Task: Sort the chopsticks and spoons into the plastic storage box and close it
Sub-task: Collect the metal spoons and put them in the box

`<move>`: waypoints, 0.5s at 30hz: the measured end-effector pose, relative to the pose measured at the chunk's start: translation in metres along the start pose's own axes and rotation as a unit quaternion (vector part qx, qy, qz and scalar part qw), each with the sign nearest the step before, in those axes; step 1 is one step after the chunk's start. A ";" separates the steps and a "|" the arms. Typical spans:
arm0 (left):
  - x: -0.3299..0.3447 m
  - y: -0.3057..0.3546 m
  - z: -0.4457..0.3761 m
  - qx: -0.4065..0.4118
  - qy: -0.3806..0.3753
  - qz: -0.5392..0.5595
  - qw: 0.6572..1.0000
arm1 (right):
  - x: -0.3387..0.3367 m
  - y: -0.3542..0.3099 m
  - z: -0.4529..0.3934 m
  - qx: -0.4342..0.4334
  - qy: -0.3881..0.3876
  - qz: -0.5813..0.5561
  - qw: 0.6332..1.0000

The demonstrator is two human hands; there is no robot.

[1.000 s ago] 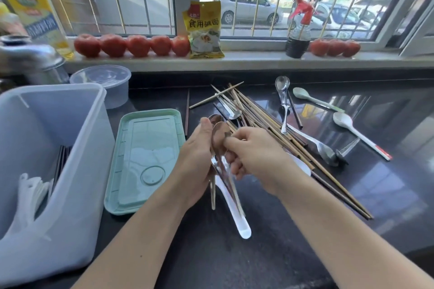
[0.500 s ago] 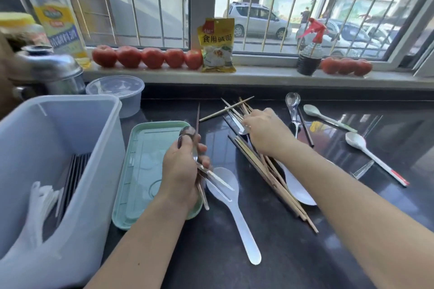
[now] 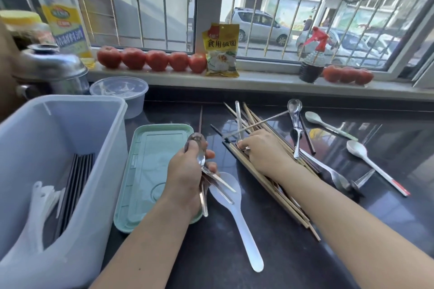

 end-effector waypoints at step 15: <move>0.017 0.007 0.002 0.030 -0.116 0.040 0.992 | -0.149 -0.047 0.029 0.039 0.206 -0.403 0.891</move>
Point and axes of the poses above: each hand's wrist, its own z-axis away from the middle knuckle, its own x-axis out of the palm, y = z × x, the point moved 6 cm from there along -z, towards the middle knuckle, and after that the axes turned 13 degrees about -z, right-handed, at the moved point
